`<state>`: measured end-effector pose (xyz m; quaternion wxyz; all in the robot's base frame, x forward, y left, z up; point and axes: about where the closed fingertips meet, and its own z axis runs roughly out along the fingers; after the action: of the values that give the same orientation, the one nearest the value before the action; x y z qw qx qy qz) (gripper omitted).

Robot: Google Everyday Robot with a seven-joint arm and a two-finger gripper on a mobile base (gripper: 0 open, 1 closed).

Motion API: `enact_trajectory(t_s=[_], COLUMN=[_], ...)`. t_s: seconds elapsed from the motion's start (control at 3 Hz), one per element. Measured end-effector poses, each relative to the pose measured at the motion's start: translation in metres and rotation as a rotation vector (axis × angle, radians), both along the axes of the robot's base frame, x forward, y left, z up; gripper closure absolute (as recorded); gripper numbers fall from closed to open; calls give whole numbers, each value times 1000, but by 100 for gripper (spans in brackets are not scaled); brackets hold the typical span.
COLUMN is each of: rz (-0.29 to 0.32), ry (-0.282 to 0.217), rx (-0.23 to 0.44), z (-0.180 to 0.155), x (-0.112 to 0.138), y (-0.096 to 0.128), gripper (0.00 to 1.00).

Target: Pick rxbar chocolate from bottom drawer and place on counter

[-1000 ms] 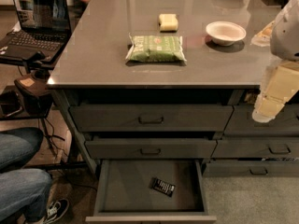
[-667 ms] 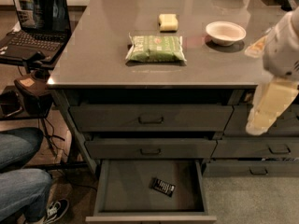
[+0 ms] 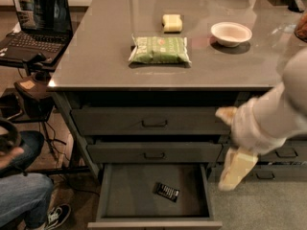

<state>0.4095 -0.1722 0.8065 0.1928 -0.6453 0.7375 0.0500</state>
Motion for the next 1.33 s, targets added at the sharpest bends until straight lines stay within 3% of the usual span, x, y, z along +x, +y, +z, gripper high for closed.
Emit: enact_trajectory(t_s=[0.33, 0.67, 1.0, 1.33], rz=[22, 3, -29, -80], ry=[129, 272, 344, 369], rx=[96, 136, 164, 197], z=[-145, -264, -352, -433], x=[-32, -78, -105, -119], y=[34, 50, 62, 75], gripper=[0, 0, 0, 0])
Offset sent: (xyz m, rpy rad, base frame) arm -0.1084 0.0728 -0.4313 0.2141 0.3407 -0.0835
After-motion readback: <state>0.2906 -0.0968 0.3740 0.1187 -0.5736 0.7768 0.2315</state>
